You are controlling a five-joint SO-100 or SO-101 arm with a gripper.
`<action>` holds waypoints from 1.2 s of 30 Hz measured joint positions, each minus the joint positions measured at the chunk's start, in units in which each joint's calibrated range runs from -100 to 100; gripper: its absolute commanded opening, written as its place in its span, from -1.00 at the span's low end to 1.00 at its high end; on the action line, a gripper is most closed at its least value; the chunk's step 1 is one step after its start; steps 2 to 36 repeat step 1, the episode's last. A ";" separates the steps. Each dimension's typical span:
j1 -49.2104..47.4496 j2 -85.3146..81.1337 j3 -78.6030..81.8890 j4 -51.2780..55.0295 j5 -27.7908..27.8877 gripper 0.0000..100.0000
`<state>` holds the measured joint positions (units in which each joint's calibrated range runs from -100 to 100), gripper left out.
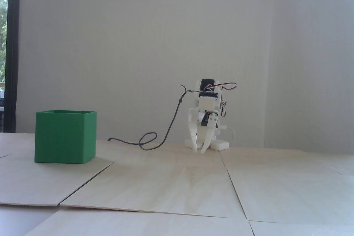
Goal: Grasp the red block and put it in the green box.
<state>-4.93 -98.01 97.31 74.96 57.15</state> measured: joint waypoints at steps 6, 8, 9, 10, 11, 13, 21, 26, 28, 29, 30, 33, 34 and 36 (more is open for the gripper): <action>0.00 0.00 0.00 0.00 0.00 -0.95; 0.00 0.00 0.00 0.00 0.00 -0.95; 0.00 0.00 0.00 0.00 0.00 -0.95; 0.00 0.00 0.00 0.00 0.00 -0.95; 0.00 0.00 0.00 0.00 0.00 -0.95; 0.00 0.00 0.00 0.00 0.00 -0.95; 0.00 0.00 0.00 0.00 0.00 -0.95; 0.00 0.00 0.00 0.00 0.00 -0.95; 0.00 0.00 0.00 0.00 0.00 -0.95; 0.00 0.00 0.00 0.00 0.00 -0.95; 0.00 0.00 0.00 0.00 0.00 -0.95; 0.00 0.00 0.00 0.00 0.00 -0.95; 0.00 0.00 0.00 0.00 0.00 -0.95; 0.00 0.00 0.00 0.00 0.00 -0.95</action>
